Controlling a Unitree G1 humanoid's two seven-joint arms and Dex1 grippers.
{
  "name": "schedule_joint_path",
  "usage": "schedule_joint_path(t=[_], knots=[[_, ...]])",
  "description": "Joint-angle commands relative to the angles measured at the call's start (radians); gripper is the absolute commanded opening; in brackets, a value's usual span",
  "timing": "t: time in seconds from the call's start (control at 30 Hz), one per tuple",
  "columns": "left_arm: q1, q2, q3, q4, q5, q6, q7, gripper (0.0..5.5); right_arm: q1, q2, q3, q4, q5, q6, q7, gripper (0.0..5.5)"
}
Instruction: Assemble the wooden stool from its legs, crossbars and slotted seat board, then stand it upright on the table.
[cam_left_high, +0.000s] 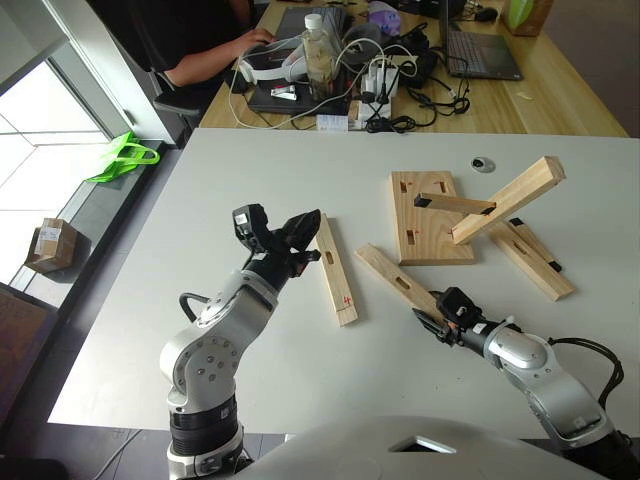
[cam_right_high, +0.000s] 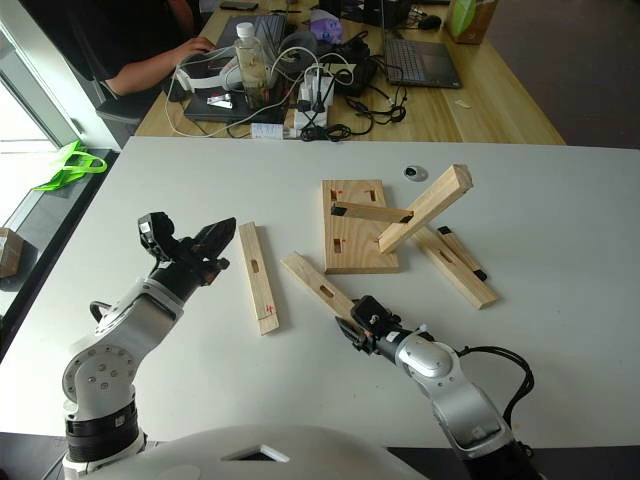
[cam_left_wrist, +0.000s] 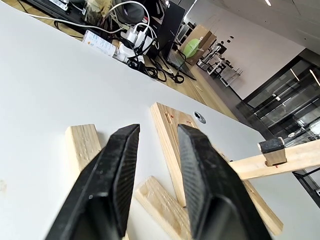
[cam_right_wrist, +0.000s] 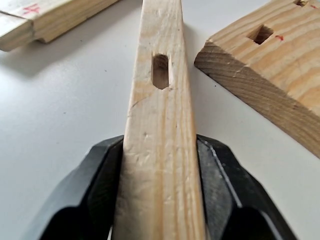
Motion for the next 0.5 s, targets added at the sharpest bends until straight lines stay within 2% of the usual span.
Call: schedule_joint_path(t=[0.03,0.27,0.5], knots=[[0.011,0.015,-0.01,0.016,-0.001,0.041,0.005,1.38,0.009,0.027,-0.033,0.045,0.023,-0.016,0.023,2.07],[0.061,0.025,0.018,0.041,-0.235,0.135,-0.052,1.38,-0.076,0.143,-0.15,0.047,0.165,-0.205,0.1,2.07],[0.013,-0.024,0.007,0.09,-0.404,0.128,0.023,1.38,-0.082,0.204,-0.114,0.061,0.156,-0.322,0.148,2.07]])
